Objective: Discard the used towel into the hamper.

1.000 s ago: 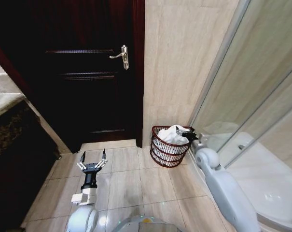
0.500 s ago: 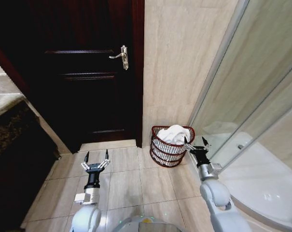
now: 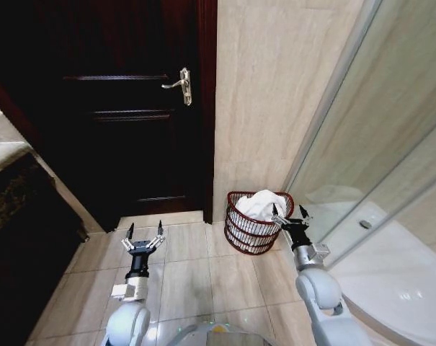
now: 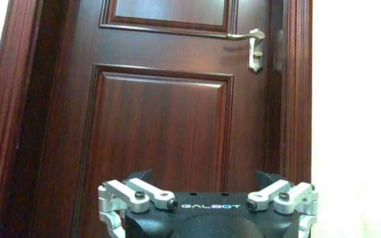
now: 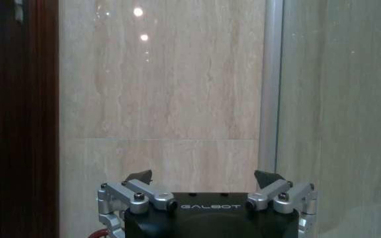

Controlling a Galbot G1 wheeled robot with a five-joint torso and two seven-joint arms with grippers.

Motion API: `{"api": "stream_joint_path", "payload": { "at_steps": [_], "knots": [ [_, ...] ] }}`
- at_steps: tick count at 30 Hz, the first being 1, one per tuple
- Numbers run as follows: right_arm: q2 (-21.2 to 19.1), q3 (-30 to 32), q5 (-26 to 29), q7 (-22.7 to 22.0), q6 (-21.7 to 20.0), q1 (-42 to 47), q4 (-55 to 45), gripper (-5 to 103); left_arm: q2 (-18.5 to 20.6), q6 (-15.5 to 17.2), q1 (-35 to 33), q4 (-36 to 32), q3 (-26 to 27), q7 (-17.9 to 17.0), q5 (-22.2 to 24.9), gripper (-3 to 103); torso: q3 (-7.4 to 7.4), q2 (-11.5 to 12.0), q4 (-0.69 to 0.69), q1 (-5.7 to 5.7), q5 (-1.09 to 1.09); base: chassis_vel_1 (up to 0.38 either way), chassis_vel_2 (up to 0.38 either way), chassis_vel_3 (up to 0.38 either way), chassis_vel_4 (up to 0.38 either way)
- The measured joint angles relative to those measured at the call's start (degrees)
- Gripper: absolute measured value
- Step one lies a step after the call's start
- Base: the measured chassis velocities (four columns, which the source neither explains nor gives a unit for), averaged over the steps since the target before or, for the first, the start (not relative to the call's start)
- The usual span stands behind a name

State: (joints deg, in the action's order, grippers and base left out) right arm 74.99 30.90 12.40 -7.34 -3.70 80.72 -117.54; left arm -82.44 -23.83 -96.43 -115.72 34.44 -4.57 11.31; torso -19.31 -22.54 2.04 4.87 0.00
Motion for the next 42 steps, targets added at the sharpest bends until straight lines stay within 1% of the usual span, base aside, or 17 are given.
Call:
{"api": "stream_joint_path", "payload": {
  "at_steps": [10,16,21,25,26,28,29,31,32,33,34,36,37,39,42],
  "knots": [
    [-2.4,-0.1,1.8,0.3,-2.9,-2.4,0.8,100,-0.2,0.0,0.0,-0.2,-1.2,0.0,-0.8,100,0.02,0.0,0.0,-0.01,0.0,-0.008,0.003,0.005,-0.003],
    [-2.7,-0.4,2.7,0.1,-3.8,-3.1,1.0,100,-0.4,0.0,0.0,-0.4,-1.5,0.0,-1.0,100,0.01,0.0,0.0,-0.01,-0.01,-0.058,0.046,0.049,-0.047],
    [-3.0,-0.6,3.3,-0.3,-4.2,-3.4,1.1,100,-0.4,0.0,0.0,-0.4,-1.5,0.0,-1.0,100,0.01,0.0,0.0,-0.01,-0.01,-0.123,0.117,0.12,-0.118],
    [-3.7,-0.9,4.6,-1.2,-5.4,-3.9,1.2,100,-0.5,0.0,0.1,-0.4,-1.7,-0.1,-1.3,100,0.0,0.0,-0.01,0.0,0.0,-0.12,0.123,0.105,-0.128],
    [-4.0,-1.0,5.3,-1.7,-5.9,-4.2,1.2,100,-0.5,0.0,0.1,-0.4,-1.7,-0.1,-1.3,100,0.0,0.0,0.01,0.01,-0.01,-0.114,0.095,0.074,-0.114],
    [-5.2,-1.2,8.8,-3.0,-9.5,-5.2,1.2,100,-0.7,0.0,-0.1,-0.5,-1.8,-0.1,-1.4,100,0.0,0.0,0.0,0.01,-0.01,-0.069,0.083,0.073,-0.057],
    [-5.2,-1.2,8.8,-3.0,-9.5,-5.2,1.2,100,-0.7,0.0,-0.1,-0.5,-1.8,-0.1,-1.4,100,0.0,0.0,0.0,0.01,-0.01,-0.051,0.071,0.073,-0.037],
    [-7.7,-1.6,15.5,-4.7,-16.9,-7.5,1.7,100,-0.7,0.0,-0.2,-0.5,-1.7,-0.2,-1.3,100,0.0,0.0,0.01,0.0,-0.01,-0.025,0.007,0.015,-0.018],
    [-8.3,-1.6,17.0,-5.0,-18.4,-8.2,2.0,100,-0.7,0.0,-0.2,-0.5,-1.7,-0.2,-1.2,100,0.01,0.0,-0.01,-0.01,-0.01,0.0,0.0,0.0,0.0],
    [-8.3,-1.6,17.0,-5.0,-18.4,-8.2,2.0,100,-0.7,0.0,-0.2,-0.5,-1.7,-0.2,-1.2,100,0.01,0.0,-0.01,-0.01,-0.01,0.0,0.0,0.0,0.0],
    [-9.8,-2.1,21.6,-6.0,-23.0,-10.9,3.3,100,-0.5,-0.1,-0.3,-0.4,-1.6,-0.2,-1.2,100,0.01,0.0,0.0,-0.01,0.0,0.026,-0.054,-0.029,0.034],
    [-11.7,-3.1,27.9,-7.7,-27.2,-15.2,6.3,100,-0.1,-0.3,-0.9,-0.4,-1.6,-0.3,-1.2,100,0.02,0.0,0.0,-0.02,0.0,0.017,-0.027,-0.02,0.003],
    [-11.7,-3.1,27.9,-7.7,-27.2,-15.2,6.3,100,-0.1,-0.3,-0.9,-0.4,-1.6,-0.3,-1.2,100,0.02,0.0,0.0,-0.02,0.0,0.0,0.0,0.0,0.0],
    [-12.5,-3.8,32.8,-9.1,-30.7,-18.1,9.0,100,0.1,-0.4,-1.9,-0.5,-1.7,-0.3,-1.4,100,0.01,0.0,0.03,-0.01,0.0,0.0,0.0,0.0,0.0],
    [-13.0,-4.5,35.6,-9.4,-32.5,-19.4,10.8,100,0.3,-0.6,-2.4,-0.7,-1.7,-0.3,-1.7,100,0.01,0.0,0.01,-0.01,-0.01,0.0,0.0,0.0,0.0]
  ]
}}
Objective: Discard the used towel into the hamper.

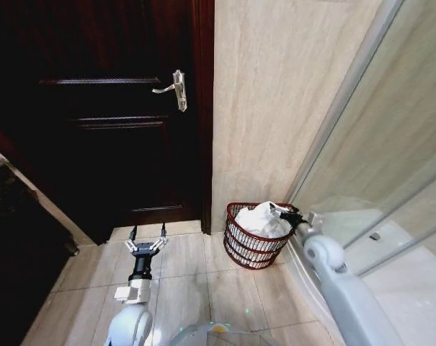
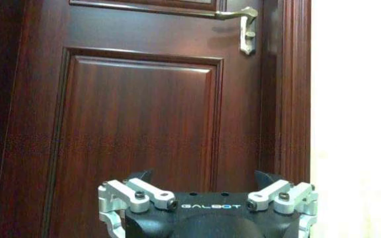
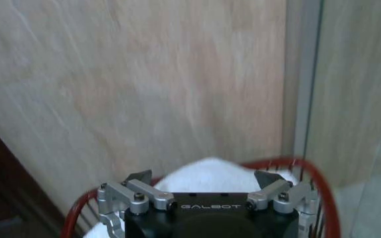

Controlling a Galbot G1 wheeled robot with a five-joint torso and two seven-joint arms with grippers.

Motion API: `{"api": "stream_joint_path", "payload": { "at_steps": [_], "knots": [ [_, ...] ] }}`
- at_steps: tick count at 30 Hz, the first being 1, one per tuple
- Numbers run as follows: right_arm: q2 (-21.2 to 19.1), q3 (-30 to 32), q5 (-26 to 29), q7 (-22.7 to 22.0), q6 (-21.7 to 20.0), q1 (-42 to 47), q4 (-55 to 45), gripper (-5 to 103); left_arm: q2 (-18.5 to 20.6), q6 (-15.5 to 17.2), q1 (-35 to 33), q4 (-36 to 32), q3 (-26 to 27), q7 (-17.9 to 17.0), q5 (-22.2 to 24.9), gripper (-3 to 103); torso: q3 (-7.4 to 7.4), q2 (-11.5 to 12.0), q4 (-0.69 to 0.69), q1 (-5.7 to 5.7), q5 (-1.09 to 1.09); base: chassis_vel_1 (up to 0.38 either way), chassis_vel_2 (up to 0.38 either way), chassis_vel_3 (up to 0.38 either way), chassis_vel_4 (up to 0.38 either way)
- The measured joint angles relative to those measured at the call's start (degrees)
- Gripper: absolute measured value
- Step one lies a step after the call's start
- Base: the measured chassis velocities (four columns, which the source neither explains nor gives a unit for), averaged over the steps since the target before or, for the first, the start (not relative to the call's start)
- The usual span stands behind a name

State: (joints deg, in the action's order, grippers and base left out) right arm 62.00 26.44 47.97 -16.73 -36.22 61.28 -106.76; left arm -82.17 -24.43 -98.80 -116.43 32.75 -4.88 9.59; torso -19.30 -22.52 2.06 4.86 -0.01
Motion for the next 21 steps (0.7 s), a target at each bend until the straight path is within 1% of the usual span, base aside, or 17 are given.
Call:
{"api": "stream_joint_path", "payload": {
  "at_steps": [2,3,4,6,7,13,17,21],
  "knots": [
    [-0.4,-0.9,3.0,-0.1,-2.5,-1.3,1.6,100,0.0,-0.1,-0.2,-0.2,0.1,0.0,-0.2,100,0.0,0.0,-0.02,0.0,0.01,0.0,0.0,0.0,0.0],
    [-0.4,-0.9,3.0,-0.1,-2.5,-1.3,1.6,100,0.0,-0.1,-0.2,-0.2,0.1,0.0,-0.2,100,0.0,0.0,-0.02,0.0,0.01,0.0,0.0,0.0,0.0],
    [-0.4,-1.2,4.2,-0.2,-3.4,-1.7,2.1,100,-0.1,-0.1,-0.2,-0.3,0.1,0.0,-0.2,100,0.0,0.0,-0.03,0.0,0.01,0.0,0.0,0.0,0.0],
    [-0.5,-2.9,7.6,-1.9,-5.4,-3.2,4.3,100,-0.5,-0.1,-0.2,-0.6,0.1,-0.1,-0.3,100,0.0,0.0,-0.02,0.0,0.0,0.0,0.0,0.0,0.0],
    [-0.3,-3.6,8.3,-2.7,-5.7,-3.8,5.3,100,-0.7,-0.1,-0.2,-0.8,0.0,-0.1,-0.3,100,0.0,0.0,-0.02,0.0,0.0,0.0,0.0,0.0,0.0],
    [-0.1,-5.7,9.8,-4.3,-6.0,-5.7,8.8,100,-1.1,0.1,-0.4,-1.5,-0.1,-0.3,-0.4,100,0.0,0.0,-0.01,0.0,0.01,0.0,0.0,0.0,0.0],
    [0.1,-6.9,8.0,-3.3,-6.0,-7.2,11.3,100,-1.2,0.0,-0.7,-1.6,0.3,-0.5,-0.4,100,0.0,0.0,-0.01,0.0,0.0,0.0,0.0,0.0,0.0],
    [-0.1,-7.7,8.0,-4.0,-5.9,-8.4,11.6,100,-1.3,-0.2,-0.8,-1.4,0.6,-0.5,-0.3,100,0.0,0.0,-0.02,0.0,0.0,0.0,0.0,0.0,0.0]
  ]
}}
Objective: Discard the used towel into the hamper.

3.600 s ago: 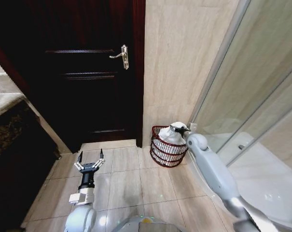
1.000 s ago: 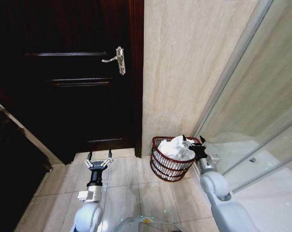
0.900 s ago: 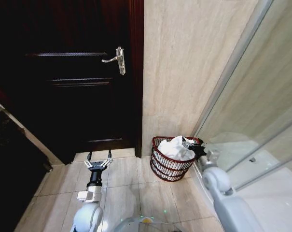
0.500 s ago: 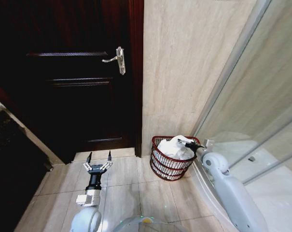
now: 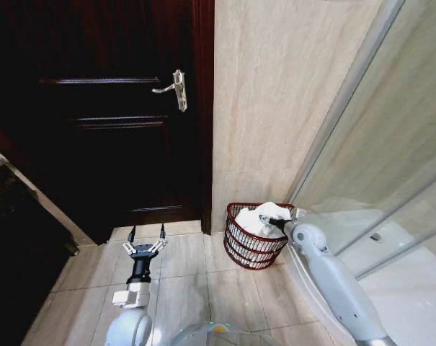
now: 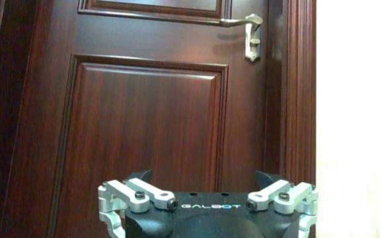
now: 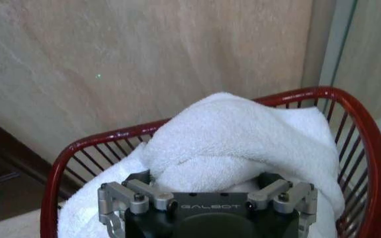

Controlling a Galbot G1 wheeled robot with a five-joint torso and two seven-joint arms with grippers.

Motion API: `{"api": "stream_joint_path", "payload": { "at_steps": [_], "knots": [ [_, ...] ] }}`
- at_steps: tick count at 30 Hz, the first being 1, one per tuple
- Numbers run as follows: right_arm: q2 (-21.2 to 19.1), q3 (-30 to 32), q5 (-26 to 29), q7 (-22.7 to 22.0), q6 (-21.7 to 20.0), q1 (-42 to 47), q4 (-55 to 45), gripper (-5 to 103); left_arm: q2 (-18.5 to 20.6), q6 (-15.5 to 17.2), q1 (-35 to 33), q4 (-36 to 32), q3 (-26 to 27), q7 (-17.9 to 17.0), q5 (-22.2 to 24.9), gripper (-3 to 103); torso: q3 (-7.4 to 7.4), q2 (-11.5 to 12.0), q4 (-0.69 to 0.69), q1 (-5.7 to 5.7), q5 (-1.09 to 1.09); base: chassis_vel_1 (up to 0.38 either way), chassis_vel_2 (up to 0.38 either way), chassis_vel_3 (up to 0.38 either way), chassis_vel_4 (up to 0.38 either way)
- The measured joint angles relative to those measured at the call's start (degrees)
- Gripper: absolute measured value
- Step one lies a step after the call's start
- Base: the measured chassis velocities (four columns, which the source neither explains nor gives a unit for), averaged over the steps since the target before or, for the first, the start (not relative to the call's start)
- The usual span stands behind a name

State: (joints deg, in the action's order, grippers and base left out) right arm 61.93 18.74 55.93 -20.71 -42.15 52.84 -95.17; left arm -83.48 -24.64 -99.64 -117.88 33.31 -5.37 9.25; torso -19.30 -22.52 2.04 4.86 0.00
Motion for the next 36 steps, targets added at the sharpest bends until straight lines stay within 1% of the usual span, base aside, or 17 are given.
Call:
{"api": "stream_joint_path", "payload": {
  "at_steps": [3,8,13,16,17,18,19,21,22,24,25,27,29,32,35,36],
  "knots": [
    [-0.3,-1.1,0.0,-0.3,0.0,-1.1,1.0,100,-0.1,-0.2,0.0,0.2,0.1,0.0,0.0,100,0.0,0.0,0.0,0.0,0.02,0.0,0.0,0.0,0.0],
    [-1.4,-6.3,1.1,-1.4,0.2,-4.2,5.5,100,-0.2,-0.5,0.1,0.2,0.7,-0.3,0.3,100,0.0,0.0,0.01,0.0,0.0,0.0,0.0,0.0,0.0],
    [-2.1,-8.7,1.7,-1.5,0.2,-5.2,7.6,100,-0.4,-0.9,-0.1,-0.3,1.2,-0.5,0.6,100,0.0,0.0,0.0,0.0,0.01,0.0,0.0,0.0,0.0],
    [-3.4,-11.1,4.2,-1.6,0.2,-7.4,10.6,100,-0.7,-1.2,-1.1,-1.3,1.3,-0.5,1.1,100,0.0,0.0,0.0,0.0,-0.01,0.0,0.0,0.0,0.0],
    [-4.6,-12.5,6.4,-1.6,0.2,-9.0,12.2,100,-0.6,-1.4,-1.4,-1.5,1.3,-0.5,1.3,100,0.0,0.0,0.02,0.0,-0.02,0.0,0.0,0.0,0.0],
    [-4.6,-12.5,6.4,-1.6,0.2,-9.0,12.2,100,-0.6,-1.4,-1.4,-1.5,1.3,-0.5,1.3,100,0.0,0.0,0.02,0.0,-0.02,0.0,0.0,0.0,0.0],
    [-5.9,-13.8,8.6,-1.8,0.2,-10.1,12.9,100,-0.6,-1.7,-1.6,-1.6,1.5,-0.5,1.5,100,0.0,0.0,0.04,0.0,0.0,0.0,0.0,0.0,0.0],
    [-8.5,-16.0,12.1,-2.4,0.2,-11.1,13.0,100,-0.5,-2.3,-1.7,-1.6,2.0,-0.5,2.2,100,0.0,0.0,0.02,0.0,0.01,0.0,0.0,0.0,0.0],
    [-8.5,-16.0,12.1,-2.4,0.2,-11.1,13.0,100,-0.5,-2.3,-1.7,-1.6,2.0,-0.5,2.2,100,0.0,0.0,0.02,0.0,0.01,0.0,0.0,0.0,0.0],
    [-10.5,-17.6,15.5,-3.0,0.2,-11.8,12.9,100,-0.8,-2.7,-1.7,-1.1,2.6,-0.5,2.6,100,0.0,0.0,-0.01,0.0,0.0,0.0,0.0,0.0,0.0],
    [-10.7,-18.2,17.1,-3.4,0.2,-12.4,13.2,100,-0.9,-2.9,-1.7,-0.8,2.6,-0.4,2.6,100,0.0,0.0,-0.02,0.0,0.01,0.0,0.0,0.0,0.0],
    [-10.8,-18.6,18.2,-3.6,0.2,-12.9,13.6,100,-0.9,-3.0,-1.7,-0.6,2.6,-0.4,2.6,100,0.0,0.0,-0.01,0.0,0.0,0.0,0.0,0.0,0.0],
    [-10.7,-20.6,20.4,-3.9,0.2,-15.0,15.1,100,-0.9,-3.2,-1.9,-0.1,2.2,-0.4,2.6,100,0.0,0.0,-0.01,0.0,0.01,0.0,0.0,0.0,0.0],
    [-10.4,-21.8,20.9,-3.9,0.2,-16.0,15.8,100,-0.9,-3.2,-1.9,0.0,2.0,-0.4,2.6,100,0.0,0.0,-0.02,0.0,0.02,0.0,0.0,0.0,0.0],
    [-9.1,-25.2,22.4,-4.7,0.1,-18.8,18.0,100,-0.9,-3.2,-1.7,0.2,2.1,-0.4,2.7,100,0.0,0.0,0.0,0.0,0.03,0.0,0.0,0.0,0.0],
    [-9.1,-25.2,22.4,-4.7,0.1,-18.8,18.0,100,-0.9,-3.2,-1.7,0.2,2.1,-0.4,2.7,100,0.0,0.0,0.0,0.0,0.03,0.0,0.0,0.0,0.0]
  ]
}}
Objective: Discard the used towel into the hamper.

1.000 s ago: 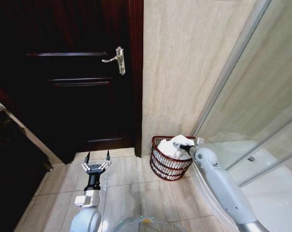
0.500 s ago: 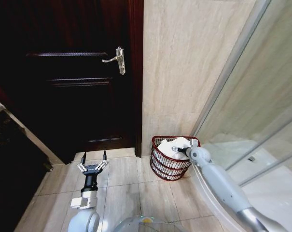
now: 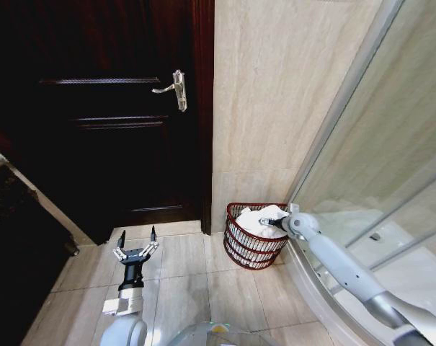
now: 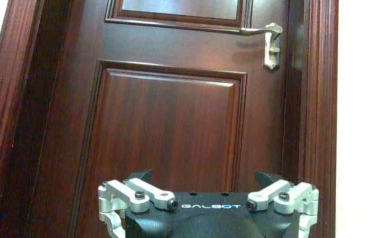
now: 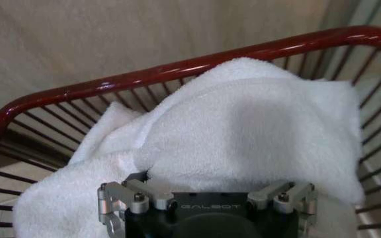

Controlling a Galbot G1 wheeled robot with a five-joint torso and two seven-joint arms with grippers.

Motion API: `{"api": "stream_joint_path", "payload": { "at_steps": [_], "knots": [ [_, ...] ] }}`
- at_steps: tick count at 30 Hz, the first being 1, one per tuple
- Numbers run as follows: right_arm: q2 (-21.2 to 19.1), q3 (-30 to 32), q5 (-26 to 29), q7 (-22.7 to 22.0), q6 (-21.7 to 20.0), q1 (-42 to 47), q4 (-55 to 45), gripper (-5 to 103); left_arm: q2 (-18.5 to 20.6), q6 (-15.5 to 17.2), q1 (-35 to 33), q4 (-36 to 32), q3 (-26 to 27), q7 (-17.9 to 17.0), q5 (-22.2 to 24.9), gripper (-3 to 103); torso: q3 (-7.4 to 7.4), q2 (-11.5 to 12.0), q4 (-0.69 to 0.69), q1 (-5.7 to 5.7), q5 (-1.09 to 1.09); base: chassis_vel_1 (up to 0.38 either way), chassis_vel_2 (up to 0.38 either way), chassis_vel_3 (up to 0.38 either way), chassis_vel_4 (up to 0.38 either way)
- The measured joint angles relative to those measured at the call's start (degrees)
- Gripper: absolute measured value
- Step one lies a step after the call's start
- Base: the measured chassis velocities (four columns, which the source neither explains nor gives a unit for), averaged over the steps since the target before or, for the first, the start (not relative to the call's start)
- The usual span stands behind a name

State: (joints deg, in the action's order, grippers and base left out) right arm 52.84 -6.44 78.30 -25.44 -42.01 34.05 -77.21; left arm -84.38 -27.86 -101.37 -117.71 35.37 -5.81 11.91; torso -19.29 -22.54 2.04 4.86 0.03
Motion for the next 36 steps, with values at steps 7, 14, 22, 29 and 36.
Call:
{"api": "stream_joint_path", "payload": {
  "at_steps": [7,14,22,29,36],
  "knots": [
    [3.7,-4.5,1.3,-2.0,0.0,-2.7,3.7,100,0.0,0.0,0.5,0.1,0.4,-0.1,1.3,100,0.0,0.0,-0.01,0.0,0.0,0.0,0.0,0.0,0.0],
    [7.4,-5.0,0.3,-2.1,0.0,-4.5,9.2,100,0.0,0.0,1.0,0.2,2.5,0.4,2.9,100,0.0,0.0,0.01,0.0,-0.01,0.0,0.0,0.0,0.0],
    [6.4,-2.0,0.7,-3.3,0.0,-3.4,6.5,100,0.0,0.3,1.5,-0.2,4.0,1.4,3.5,100,-0.01,0.0,0.02,0.0,-0.04,0.0,0.0,0.0,0.0],
    [1.8,3.0,-3.0,-4.5,0.0,-0.6,-3.5,100,0.1,0.9,1.9,-0.8,2.9,1.6,3.1,100,-0.01,0.0,0.01,0.0,-0.06,0.0,0.0,0.0,0.0],
    [-1.2,3.8,-3.0,-6.6,0.0,0.7,-9.8,100,0.2,1.0,1.8,-0.8,1.4,1.6,1.8,100,-0.01,0.0,0.0,0.0,-0.05,0.0,0.0,0.0,0.0]
  ]
}}
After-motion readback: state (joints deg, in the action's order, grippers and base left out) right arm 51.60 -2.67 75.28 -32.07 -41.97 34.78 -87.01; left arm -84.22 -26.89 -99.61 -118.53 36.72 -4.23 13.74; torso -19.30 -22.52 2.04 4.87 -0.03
